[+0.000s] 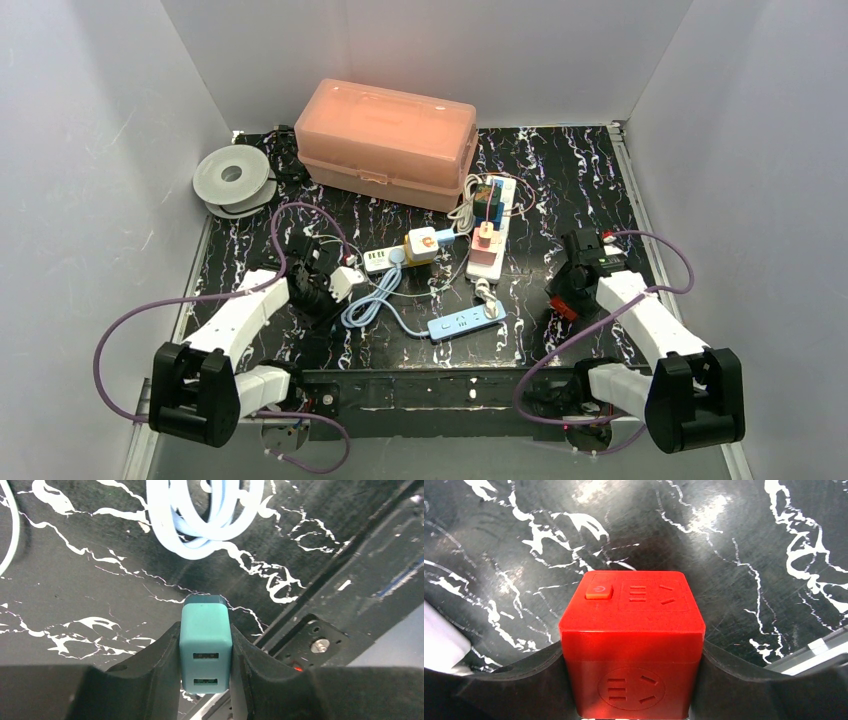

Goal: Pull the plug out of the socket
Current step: Place the plug at the center of the board.

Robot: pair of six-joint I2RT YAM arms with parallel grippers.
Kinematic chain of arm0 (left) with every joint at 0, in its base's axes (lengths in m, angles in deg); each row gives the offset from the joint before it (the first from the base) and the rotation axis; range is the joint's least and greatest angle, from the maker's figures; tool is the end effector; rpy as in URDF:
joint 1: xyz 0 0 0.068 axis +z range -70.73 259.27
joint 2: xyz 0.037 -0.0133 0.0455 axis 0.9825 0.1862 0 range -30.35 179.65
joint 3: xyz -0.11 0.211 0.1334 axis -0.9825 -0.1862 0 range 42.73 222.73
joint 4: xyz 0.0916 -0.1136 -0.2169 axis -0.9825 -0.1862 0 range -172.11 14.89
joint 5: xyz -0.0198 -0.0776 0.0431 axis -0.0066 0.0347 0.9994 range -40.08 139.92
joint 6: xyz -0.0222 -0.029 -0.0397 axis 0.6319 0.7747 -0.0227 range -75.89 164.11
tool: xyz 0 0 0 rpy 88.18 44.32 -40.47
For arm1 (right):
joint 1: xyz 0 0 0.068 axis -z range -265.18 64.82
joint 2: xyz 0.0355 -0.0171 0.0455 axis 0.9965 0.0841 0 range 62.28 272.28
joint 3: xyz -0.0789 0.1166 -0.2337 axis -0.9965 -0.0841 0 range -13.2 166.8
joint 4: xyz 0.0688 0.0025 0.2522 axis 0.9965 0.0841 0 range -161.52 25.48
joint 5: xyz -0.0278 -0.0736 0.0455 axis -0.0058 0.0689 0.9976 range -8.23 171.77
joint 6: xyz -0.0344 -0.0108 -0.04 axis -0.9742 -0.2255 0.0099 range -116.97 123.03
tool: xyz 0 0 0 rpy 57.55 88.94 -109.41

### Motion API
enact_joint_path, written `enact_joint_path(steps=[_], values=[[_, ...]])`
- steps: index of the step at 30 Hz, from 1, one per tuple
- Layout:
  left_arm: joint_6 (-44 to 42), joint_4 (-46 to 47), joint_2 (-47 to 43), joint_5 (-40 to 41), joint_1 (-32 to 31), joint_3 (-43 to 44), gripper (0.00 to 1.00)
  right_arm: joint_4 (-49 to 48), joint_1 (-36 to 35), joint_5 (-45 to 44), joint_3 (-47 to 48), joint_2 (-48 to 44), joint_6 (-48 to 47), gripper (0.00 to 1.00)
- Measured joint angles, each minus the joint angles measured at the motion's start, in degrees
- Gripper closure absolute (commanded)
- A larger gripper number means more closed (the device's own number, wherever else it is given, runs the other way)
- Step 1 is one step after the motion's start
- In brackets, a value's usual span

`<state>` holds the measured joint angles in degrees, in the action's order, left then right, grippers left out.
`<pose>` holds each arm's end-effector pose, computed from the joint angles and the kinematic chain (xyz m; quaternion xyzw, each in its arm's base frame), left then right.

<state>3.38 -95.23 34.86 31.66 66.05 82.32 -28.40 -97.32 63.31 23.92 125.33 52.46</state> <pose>0.2227 -0.0637 0.2241 0.4682 0.7880 -0.0543 0.3962 0.1837 0.0280 0.1952 0.3379 0.9103 -0.0436 0.2350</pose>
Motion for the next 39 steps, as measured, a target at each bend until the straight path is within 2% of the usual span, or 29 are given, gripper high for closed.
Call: enact_joint_path(steps=[6,8,9,12,15,18,24,28,39], values=[[-1.29,4.04,2.54,1.81,1.07,-1.90,1.00,-1.16,1.29,-2.64,-0.44,0.57,1.11,0.98],[-1.25,4.37,3.23,1.79,1.14,-1.81,0.97,-1.77,1.29,-2.95,-0.44,0.81,1.38,0.86],[-1.27,4.22,3.50,1.70,1.16,-1.66,0.84,-2.14,1.29,-3.04,-0.44,1.01,1.40,0.78],[-1.27,3.15,5.75,1.27,1.33,-0.31,0.65,-3.48,1.29,-2.93,-0.55,1.57,1.36,0.54],[-1.33,2.27,8.44,0.33,1.79,1.11,0.40,-5.64,1.29,-2.16,-1.66,1.86,1.22,0.44],[-0.70,2.21,9.05,-0.22,1.92,1.20,0.04,-6.60,1.31,-1.57,-3.10,1.84,1.14,0.35],[1.31,0.90,5.97,-1.25,2.16,2.47,0.02,-7.13,1.31,-0.83,-3.43,0.52,0.28,0.22],[1.77,-2.21,1.03,-3.06,2.19,5.18,0.02,-7.15,1.31,-0.46,-3.13,-1.05,-0.59,0.17],[1.18,-16.00,-7.63,-15.45,2.21,24.79,0.02,-5.33,1.25,-0.04,-1.31,-4.26,-3.82,0.13]])
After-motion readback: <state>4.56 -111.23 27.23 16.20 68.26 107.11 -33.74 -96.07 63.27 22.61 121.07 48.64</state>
